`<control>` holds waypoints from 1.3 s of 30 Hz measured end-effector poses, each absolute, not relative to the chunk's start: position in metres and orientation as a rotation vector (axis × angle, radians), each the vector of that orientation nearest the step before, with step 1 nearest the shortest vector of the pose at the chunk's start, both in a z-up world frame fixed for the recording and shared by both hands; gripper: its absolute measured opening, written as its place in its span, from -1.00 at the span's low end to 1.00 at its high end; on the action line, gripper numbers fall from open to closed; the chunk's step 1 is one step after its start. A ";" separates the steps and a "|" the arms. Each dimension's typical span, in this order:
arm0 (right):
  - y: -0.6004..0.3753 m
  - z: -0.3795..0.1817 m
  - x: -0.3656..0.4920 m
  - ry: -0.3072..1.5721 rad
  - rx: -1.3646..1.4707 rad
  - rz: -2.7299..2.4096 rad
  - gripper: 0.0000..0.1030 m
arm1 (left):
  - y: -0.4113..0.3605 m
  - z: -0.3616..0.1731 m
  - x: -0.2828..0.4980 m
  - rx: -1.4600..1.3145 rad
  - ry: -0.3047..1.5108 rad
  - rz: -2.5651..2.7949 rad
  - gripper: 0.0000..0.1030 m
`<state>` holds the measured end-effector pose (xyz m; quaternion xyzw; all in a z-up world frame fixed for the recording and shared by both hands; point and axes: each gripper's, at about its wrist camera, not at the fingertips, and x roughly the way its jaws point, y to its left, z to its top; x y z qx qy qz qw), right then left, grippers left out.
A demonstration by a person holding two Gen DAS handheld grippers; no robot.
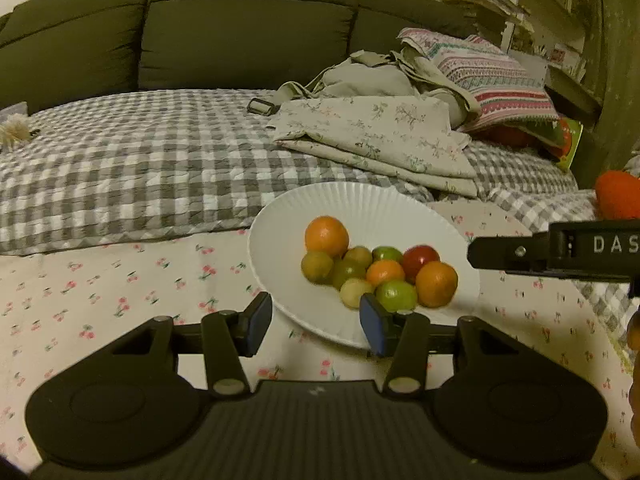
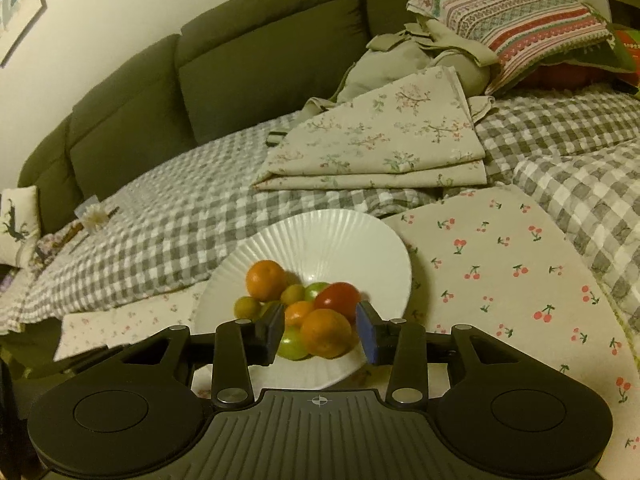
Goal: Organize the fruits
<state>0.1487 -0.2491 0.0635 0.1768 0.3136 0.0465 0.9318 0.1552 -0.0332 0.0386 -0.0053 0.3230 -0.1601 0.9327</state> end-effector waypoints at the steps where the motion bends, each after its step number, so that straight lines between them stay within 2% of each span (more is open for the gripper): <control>1: -0.247 0.065 0.147 0.645 0.363 0.105 -0.12 | -0.033 0.041 0.151 -0.007 0.664 -0.319 -0.05; 8: -0.224 0.082 0.117 0.608 0.257 0.156 -0.11 | -0.024 0.053 0.121 -0.029 0.690 -0.258 0.01; 19: -0.219 0.099 0.067 0.606 0.243 0.182 -0.11 | -0.017 0.063 0.059 -0.011 0.718 -0.176 0.02; 23: -0.216 0.102 0.044 0.595 0.226 0.190 -0.10 | -0.012 0.068 0.033 -0.028 0.711 -0.143 0.09; 31: -0.215 0.110 -0.006 0.546 0.201 0.176 0.06 | -0.009 0.082 -0.009 -0.039 0.669 -0.111 0.14; 39: -0.212 0.116 -0.046 0.498 0.150 0.157 0.28 | -0.013 0.094 -0.039 -0.022 0.613 -0.076 0.30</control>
